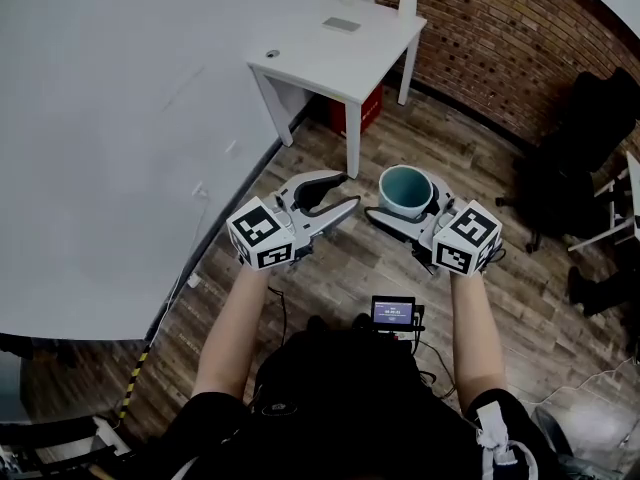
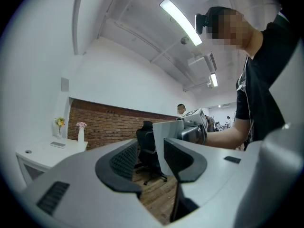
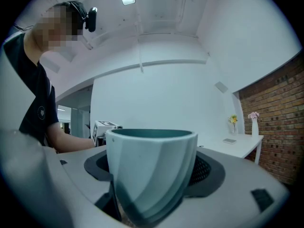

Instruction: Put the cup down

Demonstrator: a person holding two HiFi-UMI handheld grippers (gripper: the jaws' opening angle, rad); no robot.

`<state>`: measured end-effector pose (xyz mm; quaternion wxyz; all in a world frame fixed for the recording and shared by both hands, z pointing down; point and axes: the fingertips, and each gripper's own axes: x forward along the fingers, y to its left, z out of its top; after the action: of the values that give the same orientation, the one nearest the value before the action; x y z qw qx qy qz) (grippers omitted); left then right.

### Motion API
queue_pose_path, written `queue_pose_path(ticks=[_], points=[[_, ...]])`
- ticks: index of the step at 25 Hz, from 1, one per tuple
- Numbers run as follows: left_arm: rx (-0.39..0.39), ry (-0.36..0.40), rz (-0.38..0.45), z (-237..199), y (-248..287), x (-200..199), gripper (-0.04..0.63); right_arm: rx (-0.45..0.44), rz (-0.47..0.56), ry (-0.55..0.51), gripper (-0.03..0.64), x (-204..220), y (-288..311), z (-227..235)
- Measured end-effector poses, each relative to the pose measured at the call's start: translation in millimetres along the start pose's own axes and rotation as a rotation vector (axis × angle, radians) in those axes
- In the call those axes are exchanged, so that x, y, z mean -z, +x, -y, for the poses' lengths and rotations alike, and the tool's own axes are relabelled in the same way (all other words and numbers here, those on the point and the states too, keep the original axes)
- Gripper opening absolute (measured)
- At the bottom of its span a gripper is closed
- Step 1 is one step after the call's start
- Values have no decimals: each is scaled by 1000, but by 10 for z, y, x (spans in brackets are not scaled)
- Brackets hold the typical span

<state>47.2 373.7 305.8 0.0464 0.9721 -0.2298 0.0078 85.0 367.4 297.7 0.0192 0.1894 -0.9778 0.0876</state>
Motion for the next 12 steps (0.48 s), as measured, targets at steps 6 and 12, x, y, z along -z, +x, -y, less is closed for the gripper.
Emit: queue_pose_path(ticks=[6, 12], points=[[-31, -7, 1, -42, 101, 89, 164, -14, -6, 20, 397, 97, -56, 151], [-39, -9, 1, -82, 255, 127, 164, -29, -10, 21, 397, 126, -123, 282]])
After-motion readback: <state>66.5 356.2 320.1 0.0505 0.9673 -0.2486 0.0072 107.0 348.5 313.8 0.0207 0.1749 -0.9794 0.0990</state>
